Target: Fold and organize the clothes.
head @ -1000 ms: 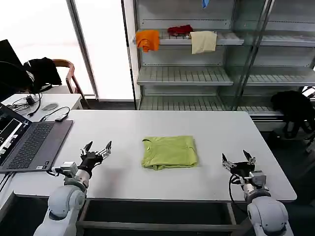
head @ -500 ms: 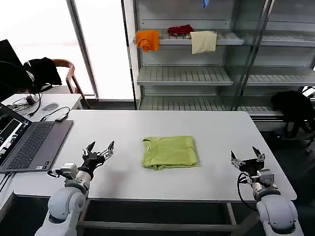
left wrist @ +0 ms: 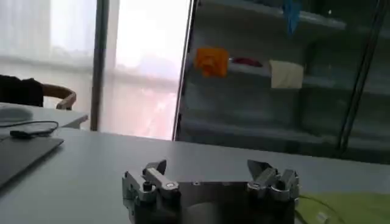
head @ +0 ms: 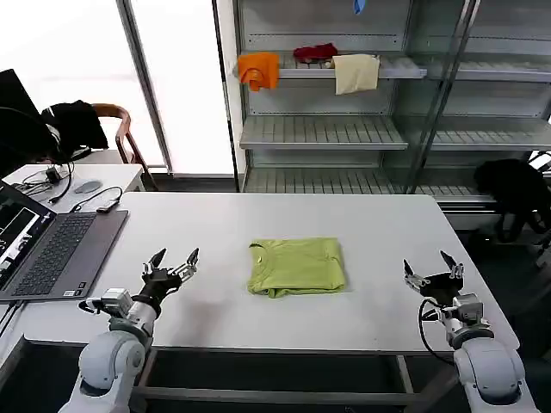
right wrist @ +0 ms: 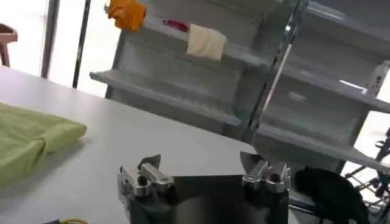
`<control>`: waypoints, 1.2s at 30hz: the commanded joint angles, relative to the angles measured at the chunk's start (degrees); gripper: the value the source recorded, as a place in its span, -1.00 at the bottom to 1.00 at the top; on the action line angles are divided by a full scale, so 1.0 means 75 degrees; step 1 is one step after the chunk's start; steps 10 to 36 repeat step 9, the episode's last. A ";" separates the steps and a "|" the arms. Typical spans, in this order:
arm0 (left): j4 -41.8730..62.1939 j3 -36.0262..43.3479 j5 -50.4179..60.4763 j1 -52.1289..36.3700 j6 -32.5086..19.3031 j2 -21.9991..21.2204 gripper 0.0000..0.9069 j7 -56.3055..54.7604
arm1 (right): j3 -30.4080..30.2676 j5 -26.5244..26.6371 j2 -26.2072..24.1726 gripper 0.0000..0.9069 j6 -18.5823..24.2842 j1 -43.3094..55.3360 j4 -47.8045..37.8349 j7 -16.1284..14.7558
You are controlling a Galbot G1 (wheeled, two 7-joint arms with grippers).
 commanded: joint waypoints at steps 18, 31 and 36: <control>-0.0104 -0.0034 -0.0032 0.0148 -0.0037 -0.0053 1.00 0.0039 | 0.0044 0.0093 -0.0035 1.00 0.0161 -0.0127 0.0062 -0.0101; -0.0104 -0.0034 -0.0032 0.0148 -0.0037 -0.0053 1.00 0.0039 | 0.0044 0.0093 -0.0035 1.00 0.0161 -0.0127 0.0062 -0.0101; -0.0104 -0.0034 -0.0032 0.0148 -0.0037 -0.0053 1.00 0.0039 | 0.0044 0.0093 -0.0035 1.00 0.0161 -0.0127 0.0062 -0.0101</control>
